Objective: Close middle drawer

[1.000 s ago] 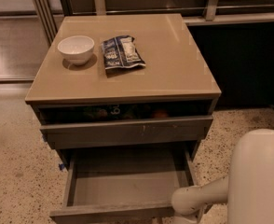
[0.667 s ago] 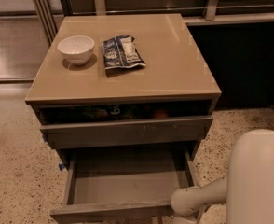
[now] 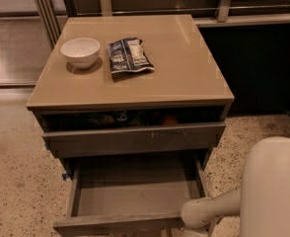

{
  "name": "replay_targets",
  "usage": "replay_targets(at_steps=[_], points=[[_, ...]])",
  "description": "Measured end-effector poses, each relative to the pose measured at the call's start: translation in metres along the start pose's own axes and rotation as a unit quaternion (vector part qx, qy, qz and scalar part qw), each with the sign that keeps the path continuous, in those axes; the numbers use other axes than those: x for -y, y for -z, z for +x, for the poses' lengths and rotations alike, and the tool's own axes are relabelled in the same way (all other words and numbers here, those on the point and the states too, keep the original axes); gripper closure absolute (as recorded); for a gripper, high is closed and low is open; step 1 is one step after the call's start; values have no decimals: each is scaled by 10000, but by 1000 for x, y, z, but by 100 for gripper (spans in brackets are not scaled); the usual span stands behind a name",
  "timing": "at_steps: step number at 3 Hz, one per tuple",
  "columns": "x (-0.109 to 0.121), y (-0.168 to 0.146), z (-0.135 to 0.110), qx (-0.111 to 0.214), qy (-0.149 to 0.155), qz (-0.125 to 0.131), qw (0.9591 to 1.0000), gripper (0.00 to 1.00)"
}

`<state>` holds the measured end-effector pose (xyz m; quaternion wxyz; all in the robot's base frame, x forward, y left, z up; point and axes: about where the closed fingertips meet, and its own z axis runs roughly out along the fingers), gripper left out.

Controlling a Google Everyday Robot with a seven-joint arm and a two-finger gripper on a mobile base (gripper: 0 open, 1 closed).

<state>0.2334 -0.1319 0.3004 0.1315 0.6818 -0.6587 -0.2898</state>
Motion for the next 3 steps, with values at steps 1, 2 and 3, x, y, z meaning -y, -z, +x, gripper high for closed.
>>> replay_targets(at_steps=[1, 2, 3], points=[[0, 0, 0, 0, 0, 0, 10000, 54], [0, 0, 0, 0, 0, 0, 10000, 31], [0, 0, 0, 0, 0, -1, 10000, 8]])
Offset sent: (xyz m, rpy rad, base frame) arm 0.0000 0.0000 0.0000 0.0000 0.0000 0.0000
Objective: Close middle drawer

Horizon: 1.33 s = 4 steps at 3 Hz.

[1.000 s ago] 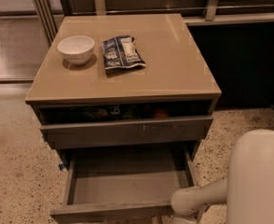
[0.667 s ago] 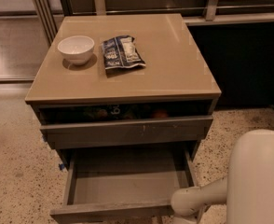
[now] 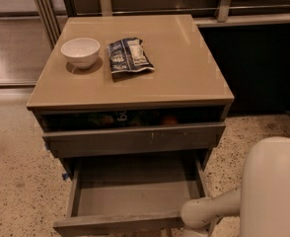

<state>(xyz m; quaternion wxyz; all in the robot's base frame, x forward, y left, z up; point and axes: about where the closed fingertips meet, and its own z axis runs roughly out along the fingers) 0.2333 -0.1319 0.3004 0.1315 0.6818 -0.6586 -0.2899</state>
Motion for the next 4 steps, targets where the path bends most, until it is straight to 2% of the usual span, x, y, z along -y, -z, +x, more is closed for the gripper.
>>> replay_targets(at_steps=[1, 4], points=[[0, 0, 0, 0, 0, -2, 10000, 0], [3, 8, -2, 90, 113, 52, 9999, 0]])
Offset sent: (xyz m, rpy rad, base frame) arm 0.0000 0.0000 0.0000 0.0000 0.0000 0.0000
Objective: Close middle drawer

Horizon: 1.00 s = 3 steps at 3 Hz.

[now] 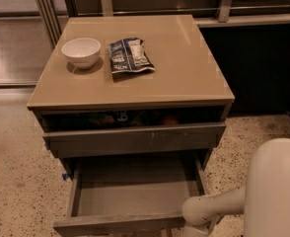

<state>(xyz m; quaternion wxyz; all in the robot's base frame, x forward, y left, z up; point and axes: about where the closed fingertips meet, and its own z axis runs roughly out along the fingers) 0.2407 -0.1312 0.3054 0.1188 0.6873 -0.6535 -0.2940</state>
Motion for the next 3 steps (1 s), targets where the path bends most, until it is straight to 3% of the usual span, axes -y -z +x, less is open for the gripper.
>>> replay_targets(at_steps=[3], points=[[1, -4, 1, -36, -14, -4, 10000, 0]])
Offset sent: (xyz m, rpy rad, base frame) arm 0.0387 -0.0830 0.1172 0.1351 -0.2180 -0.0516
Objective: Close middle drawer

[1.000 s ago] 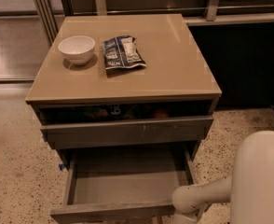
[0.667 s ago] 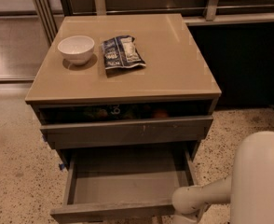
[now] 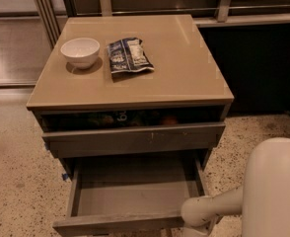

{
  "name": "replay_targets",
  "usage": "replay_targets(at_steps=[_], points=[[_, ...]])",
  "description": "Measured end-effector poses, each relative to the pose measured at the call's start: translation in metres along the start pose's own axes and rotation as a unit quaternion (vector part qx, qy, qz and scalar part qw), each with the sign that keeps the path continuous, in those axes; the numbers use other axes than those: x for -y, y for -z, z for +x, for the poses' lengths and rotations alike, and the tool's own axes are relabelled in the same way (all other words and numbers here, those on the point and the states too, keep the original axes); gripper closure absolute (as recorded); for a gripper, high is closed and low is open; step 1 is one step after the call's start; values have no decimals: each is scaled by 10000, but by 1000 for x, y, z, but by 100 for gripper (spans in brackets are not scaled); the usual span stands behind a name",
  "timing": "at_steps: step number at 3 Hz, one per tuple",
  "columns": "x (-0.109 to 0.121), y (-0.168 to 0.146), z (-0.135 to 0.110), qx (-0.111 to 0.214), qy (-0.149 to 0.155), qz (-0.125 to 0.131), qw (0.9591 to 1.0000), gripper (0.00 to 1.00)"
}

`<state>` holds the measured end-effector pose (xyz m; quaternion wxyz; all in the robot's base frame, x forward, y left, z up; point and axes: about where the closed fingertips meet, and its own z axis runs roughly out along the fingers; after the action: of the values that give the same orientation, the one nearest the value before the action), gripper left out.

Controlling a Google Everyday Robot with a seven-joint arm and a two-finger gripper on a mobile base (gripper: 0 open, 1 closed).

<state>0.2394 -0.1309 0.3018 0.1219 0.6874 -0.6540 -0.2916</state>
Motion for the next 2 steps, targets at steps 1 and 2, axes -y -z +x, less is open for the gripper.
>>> replay_targets(at_steps=[1, 2], points=[[1, 0, 4, -65, -15, 23, 10000, 0], [2, -2, 5, -80, -19, 33, 10000, 0]])
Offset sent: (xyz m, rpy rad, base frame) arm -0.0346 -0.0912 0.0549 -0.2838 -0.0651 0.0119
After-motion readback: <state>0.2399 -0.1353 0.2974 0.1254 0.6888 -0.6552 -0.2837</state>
